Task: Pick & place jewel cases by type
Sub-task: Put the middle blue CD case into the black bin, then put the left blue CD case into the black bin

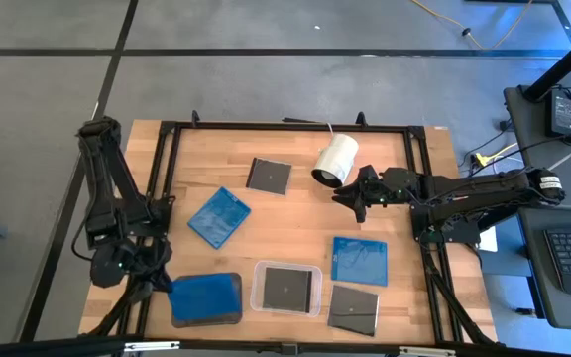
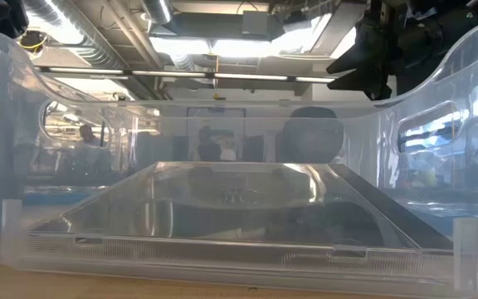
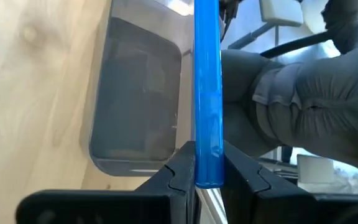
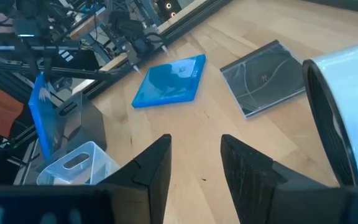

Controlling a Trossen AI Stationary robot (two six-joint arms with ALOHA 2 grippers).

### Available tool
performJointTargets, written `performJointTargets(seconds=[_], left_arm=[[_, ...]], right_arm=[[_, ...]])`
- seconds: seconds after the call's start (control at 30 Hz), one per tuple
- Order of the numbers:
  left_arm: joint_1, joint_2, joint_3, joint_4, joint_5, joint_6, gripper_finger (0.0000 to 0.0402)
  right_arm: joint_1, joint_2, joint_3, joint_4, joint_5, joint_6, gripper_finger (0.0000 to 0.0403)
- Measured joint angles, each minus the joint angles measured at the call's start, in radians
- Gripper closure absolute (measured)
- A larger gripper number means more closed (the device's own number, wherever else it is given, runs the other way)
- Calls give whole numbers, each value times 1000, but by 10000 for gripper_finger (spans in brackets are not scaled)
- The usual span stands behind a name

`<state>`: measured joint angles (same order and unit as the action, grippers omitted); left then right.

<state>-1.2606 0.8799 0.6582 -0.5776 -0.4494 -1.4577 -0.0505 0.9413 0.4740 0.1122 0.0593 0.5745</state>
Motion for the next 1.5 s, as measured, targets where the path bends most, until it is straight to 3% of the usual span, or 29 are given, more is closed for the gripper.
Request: performJointTargets(seconds=[0.23, 0.57, 0.97, 1.2, 1.4, 1.5], left_arm=[[-23, 31, 0, -35, -87, 30, 346], [-12, 57, 0, -36, -29, 35, 340], [-12, 57, 0, -36, -70, 31, 336], [-8, 57, 0, -108, -127, 15, 297], [7, 37, 0, -142, -103, 30, 253], [20, 8, 0, -142, -177, 79, 244]], right_arm=[[0, 0, 0, 0, 0, -1, 260], [0, 0, 0, 0, 0, -1, 260], [0, 0, 0, -1, 0, -3, 260], [0, 0, 0, -3, 0, -7, 260], [0, 0, 0, -6, 0, -62, 260], [0, 0, 0, -4, 1, -84, 260]])
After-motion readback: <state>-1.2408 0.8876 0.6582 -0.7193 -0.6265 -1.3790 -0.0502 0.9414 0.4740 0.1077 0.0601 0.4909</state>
